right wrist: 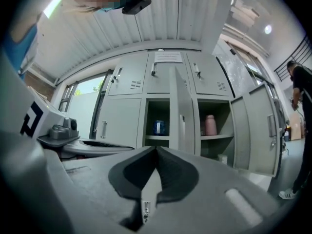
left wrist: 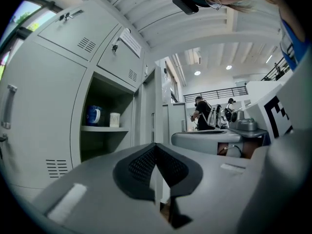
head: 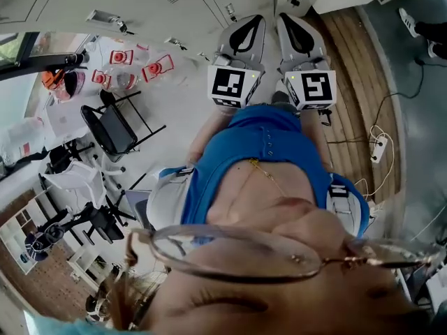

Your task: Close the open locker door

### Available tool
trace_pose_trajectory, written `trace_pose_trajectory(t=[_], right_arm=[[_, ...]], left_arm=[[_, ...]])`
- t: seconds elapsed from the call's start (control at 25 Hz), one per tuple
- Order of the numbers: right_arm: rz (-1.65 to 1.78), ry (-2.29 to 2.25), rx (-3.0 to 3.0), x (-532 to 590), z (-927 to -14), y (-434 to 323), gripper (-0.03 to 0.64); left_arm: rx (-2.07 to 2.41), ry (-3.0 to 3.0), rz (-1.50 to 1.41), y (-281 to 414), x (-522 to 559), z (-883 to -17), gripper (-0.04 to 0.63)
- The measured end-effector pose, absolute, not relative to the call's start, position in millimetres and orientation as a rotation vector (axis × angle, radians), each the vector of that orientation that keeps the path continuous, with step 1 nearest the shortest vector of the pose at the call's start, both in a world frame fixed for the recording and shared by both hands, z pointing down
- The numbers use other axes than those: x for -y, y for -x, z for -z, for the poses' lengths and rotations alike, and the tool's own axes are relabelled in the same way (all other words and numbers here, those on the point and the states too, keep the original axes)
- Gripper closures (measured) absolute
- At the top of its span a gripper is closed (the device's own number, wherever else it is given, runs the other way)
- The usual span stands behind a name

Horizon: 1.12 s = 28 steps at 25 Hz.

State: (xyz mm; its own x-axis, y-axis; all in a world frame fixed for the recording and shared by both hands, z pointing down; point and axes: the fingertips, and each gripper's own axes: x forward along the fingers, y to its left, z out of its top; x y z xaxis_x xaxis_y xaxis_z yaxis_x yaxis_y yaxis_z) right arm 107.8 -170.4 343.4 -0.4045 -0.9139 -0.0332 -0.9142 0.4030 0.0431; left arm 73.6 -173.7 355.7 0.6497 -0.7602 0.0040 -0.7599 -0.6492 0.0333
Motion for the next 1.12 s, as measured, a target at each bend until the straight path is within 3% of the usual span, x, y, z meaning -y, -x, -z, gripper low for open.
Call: trace_pose_trajectory(t=[0.28, 0.4, 0.76, 1.12], right_arm=[[-0.099, 1.578, -2.663, 197, -334, -141, 0.614], [-0.129, 1.480, -2.719, 203, -330, -147, 0.534], [-0.131, 1.182, -2.881, 231, -334, -141, 0.485], [-0.182, 0.953, -2.959, 240, -333, -128, 0.491]], left_arm=[[1.438, -2.723, 0.011, -85, 204, -359, 0.595], [1.506, -2.681, 0.011, -85, 212, -358, 0.595], [1.688, -2.559, 0.030, -75, 227, -363, 0.595], [1.831, -2.459, 0.035, -68, 228, -366, 0.595]])
